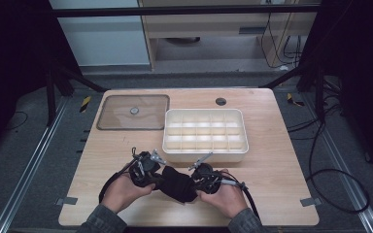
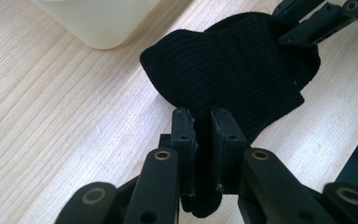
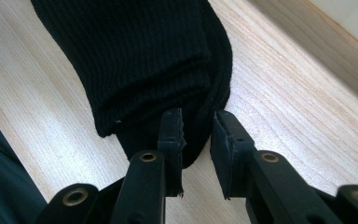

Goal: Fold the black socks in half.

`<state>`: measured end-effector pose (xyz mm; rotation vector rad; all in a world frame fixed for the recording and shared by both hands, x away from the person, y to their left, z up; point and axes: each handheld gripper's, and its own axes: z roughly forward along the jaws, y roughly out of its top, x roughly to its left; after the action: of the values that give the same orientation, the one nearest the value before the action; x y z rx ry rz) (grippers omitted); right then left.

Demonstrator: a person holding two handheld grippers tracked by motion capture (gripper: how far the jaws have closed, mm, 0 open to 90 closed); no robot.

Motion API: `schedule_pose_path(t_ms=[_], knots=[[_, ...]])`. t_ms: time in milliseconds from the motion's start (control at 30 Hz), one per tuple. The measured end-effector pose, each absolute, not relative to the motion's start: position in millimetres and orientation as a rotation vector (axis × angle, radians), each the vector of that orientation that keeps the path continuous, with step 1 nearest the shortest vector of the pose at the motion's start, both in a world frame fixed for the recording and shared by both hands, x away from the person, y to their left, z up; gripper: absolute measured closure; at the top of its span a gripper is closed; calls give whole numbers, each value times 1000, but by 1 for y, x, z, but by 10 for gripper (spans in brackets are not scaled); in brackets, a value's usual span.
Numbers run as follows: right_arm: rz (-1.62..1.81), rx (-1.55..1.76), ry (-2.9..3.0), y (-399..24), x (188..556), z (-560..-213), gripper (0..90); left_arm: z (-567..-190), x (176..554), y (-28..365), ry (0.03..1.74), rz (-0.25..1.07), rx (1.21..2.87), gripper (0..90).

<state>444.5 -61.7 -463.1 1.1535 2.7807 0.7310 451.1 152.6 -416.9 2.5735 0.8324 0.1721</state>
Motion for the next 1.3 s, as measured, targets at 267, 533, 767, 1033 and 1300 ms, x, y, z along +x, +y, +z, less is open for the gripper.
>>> schedule_pose_path(t_ms=[267,533,767,1033,1300], knots=[[736,1163,2769,-63,443,-463,685,-418,451,156,833,166,2578,806],[733,1153,2784,-61,441,-467,736,-418,450,163,843,172,2576,806],[742,1135,2794,-60,442,-468,854,-417,450,162,838,175,2574,805],[743,1142,2791,-61,442,-465,865,-414,448,154,822,184,2563,804],[755,1144,2789,-61,442,-463,865,-413,445,138,767,189,2591,803]])
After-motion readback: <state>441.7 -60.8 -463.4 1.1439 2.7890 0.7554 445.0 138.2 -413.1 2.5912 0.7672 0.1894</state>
